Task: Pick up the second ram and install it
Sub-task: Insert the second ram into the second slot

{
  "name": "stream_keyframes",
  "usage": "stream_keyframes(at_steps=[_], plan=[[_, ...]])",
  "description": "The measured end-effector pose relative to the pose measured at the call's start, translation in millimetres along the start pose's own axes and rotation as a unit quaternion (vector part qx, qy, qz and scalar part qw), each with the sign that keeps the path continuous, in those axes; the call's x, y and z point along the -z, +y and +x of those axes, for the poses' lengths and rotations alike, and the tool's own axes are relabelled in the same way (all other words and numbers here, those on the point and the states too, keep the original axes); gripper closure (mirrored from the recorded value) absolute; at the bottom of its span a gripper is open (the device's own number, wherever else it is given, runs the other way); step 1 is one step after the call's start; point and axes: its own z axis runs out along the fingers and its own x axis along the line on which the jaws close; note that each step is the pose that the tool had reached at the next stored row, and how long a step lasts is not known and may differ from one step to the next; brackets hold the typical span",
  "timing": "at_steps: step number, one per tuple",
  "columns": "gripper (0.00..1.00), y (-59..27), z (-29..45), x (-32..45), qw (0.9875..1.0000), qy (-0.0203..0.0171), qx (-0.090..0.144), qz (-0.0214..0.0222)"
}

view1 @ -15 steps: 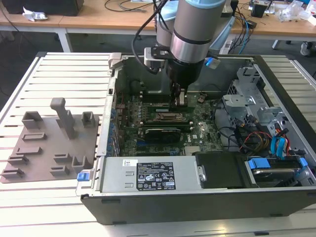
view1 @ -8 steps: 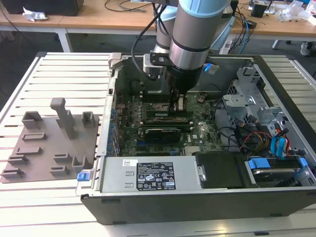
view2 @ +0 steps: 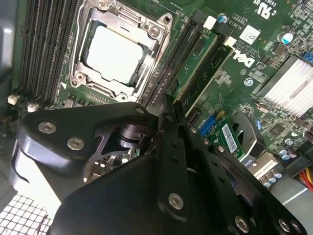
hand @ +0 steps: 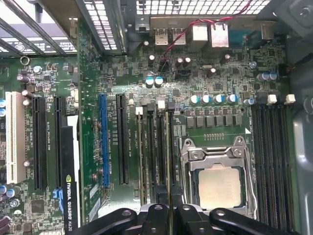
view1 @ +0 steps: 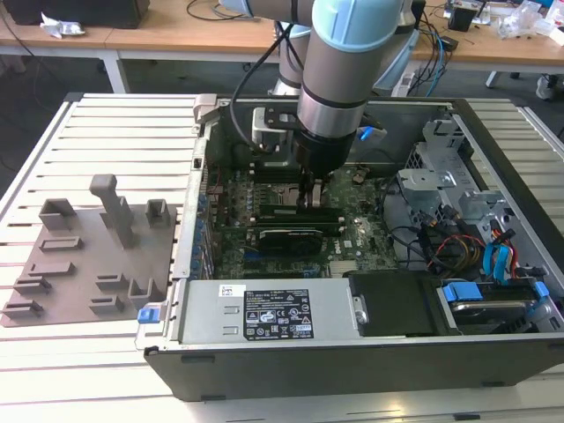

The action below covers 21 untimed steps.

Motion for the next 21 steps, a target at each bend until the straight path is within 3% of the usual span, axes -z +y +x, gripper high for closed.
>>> stream_keyframes(at_steps=[14, 17, 19, 21], plan=[[0.87, 0.8, 1.0, -7.0, 1.0000, 0.0001, 0.000, -0.0001], [0.87, 0.7, 1.0, -7.4, 1.0000, 0.0014, 0.000, 0.0001], [0.87, 0.7, 1.1, -7.5, 1.0000, 0.0052, 0.002, 0.0000], [0.87, 0.7, 1.1, -8.4, 1.0000, 0.0053, 0.003, 0.0000]])
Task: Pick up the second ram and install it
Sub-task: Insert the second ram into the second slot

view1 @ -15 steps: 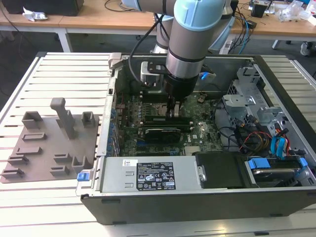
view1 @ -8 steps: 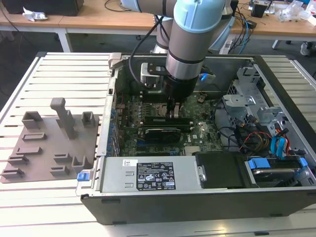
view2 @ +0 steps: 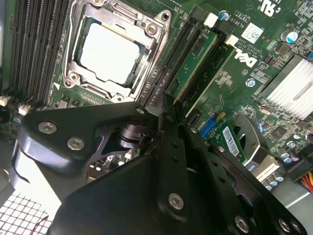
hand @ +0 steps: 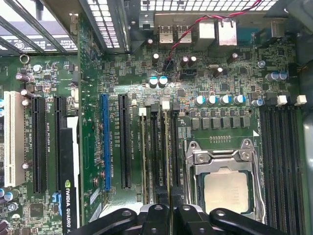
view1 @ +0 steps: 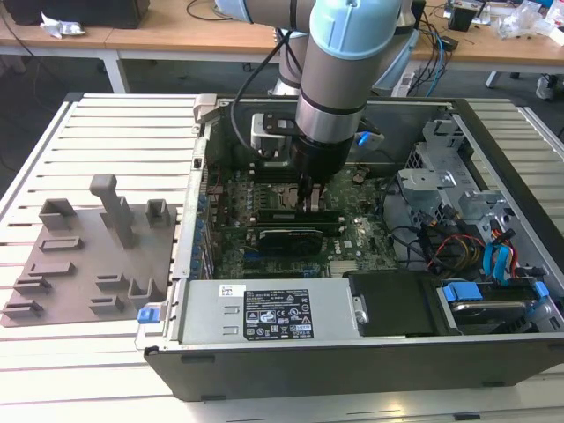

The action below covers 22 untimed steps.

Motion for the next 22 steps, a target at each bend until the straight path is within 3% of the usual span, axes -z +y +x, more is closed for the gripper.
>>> stream_keyframes(at_steps=[13, 14, 15, 16, 19, 20, 22], plan=[[0.87, -0.4, -0.5, -5.9, 1.0000, -0.0003, 0.000, 0.0002], [0.79, -0.4, -0.5, -5.9, 1.0000, -0.0001, 0.000, 0.0001], [0.79, -0.2, -0.5, -4.3, 1.0000, 0.0001, 0.000, 0.0000], [0.79, 0.1, -0.8, 1.5, 1.0000, 0.0001, 0.000, 0.0001], [0.81, 2.0, -6.6, 29.1, 1.0000, 0.0002, 0.000, 0.0000], [0.87, 2.3, -8.2, 32.9, 1.0000, 0.0001, 0.000, 0.0001], [0.90, 2.5, -9.6, 36.8, 1.0000, 0.0000, 0.000, 0.0001]])
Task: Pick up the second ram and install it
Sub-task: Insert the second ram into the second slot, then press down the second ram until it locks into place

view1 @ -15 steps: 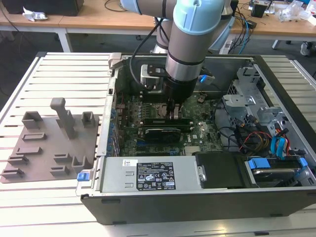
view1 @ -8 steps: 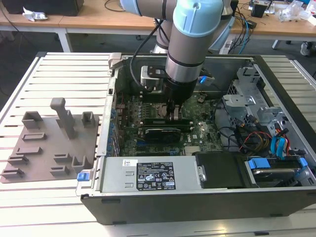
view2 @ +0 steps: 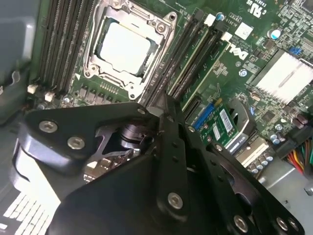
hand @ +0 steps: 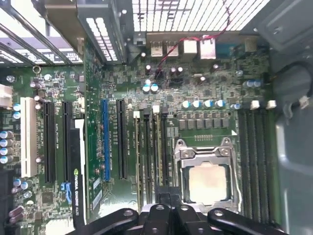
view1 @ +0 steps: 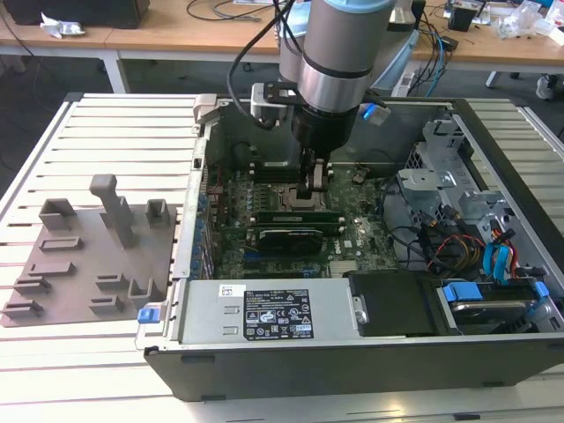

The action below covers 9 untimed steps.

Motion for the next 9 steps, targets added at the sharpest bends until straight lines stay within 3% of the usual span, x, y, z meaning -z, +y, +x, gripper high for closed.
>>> stream_keyframes(at_steps=[8, 9], plan=[[0.90, 0.2, 0.0, 1.5, 1.0000, 0.0001, 0.000, 0.0000], [0.90, -1.4, 0.1, -1.2, 1.0000, 0.0004, 0.000, 0.0000]])
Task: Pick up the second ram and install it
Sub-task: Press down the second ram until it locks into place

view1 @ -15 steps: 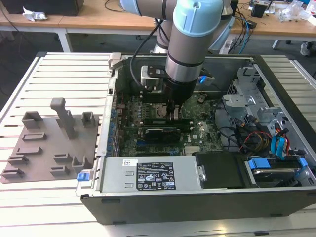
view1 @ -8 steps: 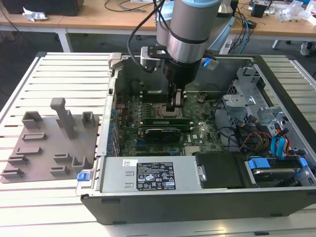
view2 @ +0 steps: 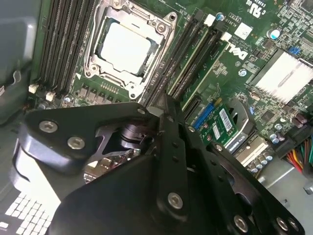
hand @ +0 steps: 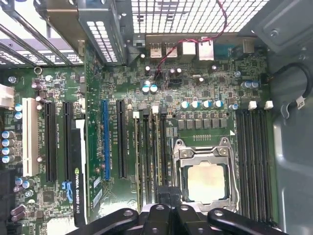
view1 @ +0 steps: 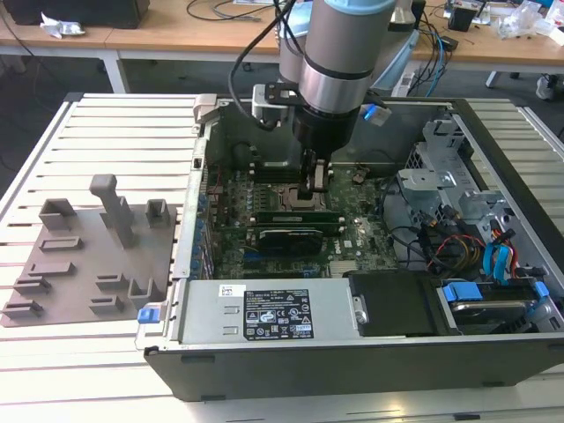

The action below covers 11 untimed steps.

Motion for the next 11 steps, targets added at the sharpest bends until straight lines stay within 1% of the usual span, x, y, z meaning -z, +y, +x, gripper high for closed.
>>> stream_keyframes(at_steps=[1, 3, 4, 6, 9, 10, 11], plan=[[0.90, -5.5, -0.3, -3.9, 1.0000, 0.0005, 0.000, -0.0003], [0.90, -12.4, -0.3, -11.2, 1.0000, 0.0007, 0.000, -0.0007], [0.90, -25.7, -0.6, -17.8, 1.0000, 0.0009, 0.000, -0.0024], [0.90, -36.5, -0.7, -26.3, 1.0000, 0.0018, 0.000, -0.0034], [0.90, -45.7, -1.1, -27.1, 1.0000, 0.0019, 0.000, -0.0035], [0.90, -48.6, -1.2, -28.6, 1.0000, 0.0020, 0.000, -0.0037], [0.90, -49.5, -1.1, -30.3, 1.0000, 0.0022, 0.000, -0.0038]])
